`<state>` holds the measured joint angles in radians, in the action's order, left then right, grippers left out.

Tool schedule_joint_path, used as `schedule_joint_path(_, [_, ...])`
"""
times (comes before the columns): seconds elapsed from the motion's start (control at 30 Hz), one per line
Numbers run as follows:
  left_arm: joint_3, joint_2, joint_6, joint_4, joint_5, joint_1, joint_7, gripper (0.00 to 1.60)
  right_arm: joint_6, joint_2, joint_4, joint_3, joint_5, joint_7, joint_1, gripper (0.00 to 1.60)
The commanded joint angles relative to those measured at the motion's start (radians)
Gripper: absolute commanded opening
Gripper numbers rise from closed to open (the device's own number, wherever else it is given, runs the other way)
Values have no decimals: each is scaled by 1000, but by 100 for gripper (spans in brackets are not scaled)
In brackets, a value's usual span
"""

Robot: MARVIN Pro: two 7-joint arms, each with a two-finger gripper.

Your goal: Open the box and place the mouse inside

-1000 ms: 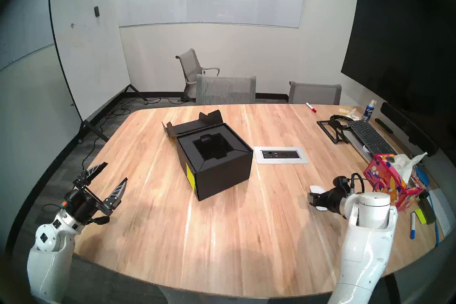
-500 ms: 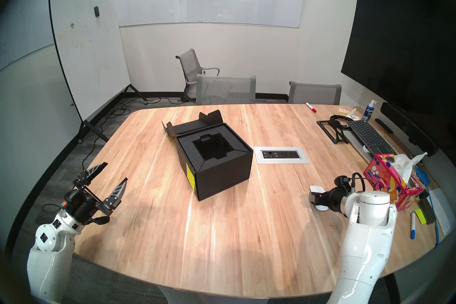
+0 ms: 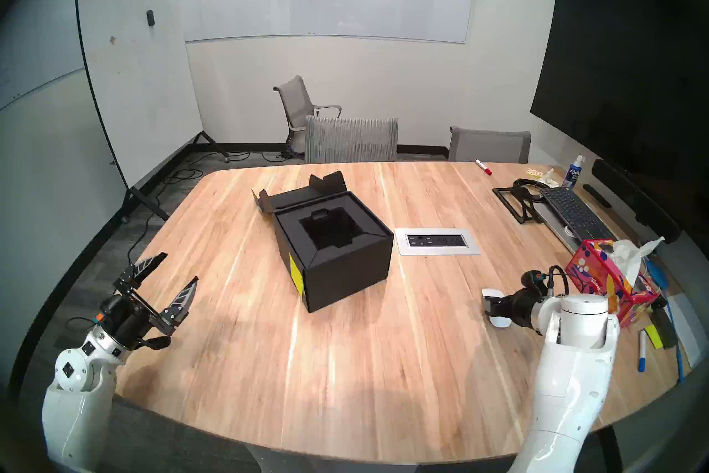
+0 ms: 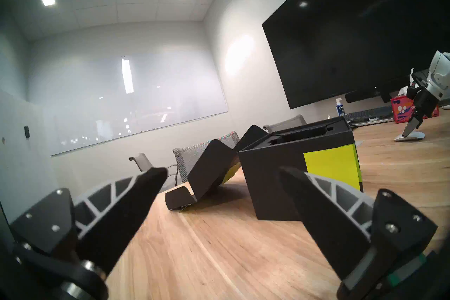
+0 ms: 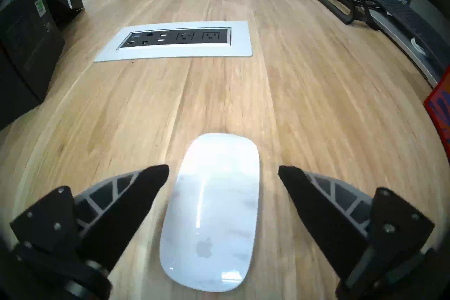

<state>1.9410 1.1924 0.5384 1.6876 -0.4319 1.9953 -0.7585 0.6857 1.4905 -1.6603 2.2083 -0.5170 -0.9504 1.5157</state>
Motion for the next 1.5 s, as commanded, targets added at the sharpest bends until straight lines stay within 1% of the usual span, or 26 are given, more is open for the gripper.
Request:
schedule_joint_path(0.0, [2,-2,5,16,1,0,-3,160,-1,-3,-4,-6,-4,9,-16,160])
schedule_joint_path(0.47, [2,-2,5,16,1,0,-3,160,-10,-10,28,-13,-1,26,-22,160])
schedule_joint_path(0.77, [2,-2,5,16,1,0,-3,160,-1,-12,40,-22,-7,41,-26,160])
schedule_joint_path(0.8, [2,-2,5,16,1,0,-3,160,-2,-13,41,-22,-4,39,-26,42])
schedule_joint_path(0.83, [2,-2,5,16,1,0,-3,160,-2,-14,43,-21,-2,38,-26,0])
schedule_joint_path(1.07, [2,-2,5,16,1,0,-3,160,-16,-10,29,-18,11,33,-19,0])
schedule_joint_path(1.23, [2,-2,5,16,1,0,-3,160,-18,-2,-21,-15,24,10,0,0])
schedule_joint_path(1.3, [2,-2,5,15,1,0,-3,160,-33,-1,-39,-12,34,-5,10,0])
schedule_joint_path(1.47, [2,-2,5,15,0,-1,-3,160,-40,3,-83,5,54,-35,23,0])
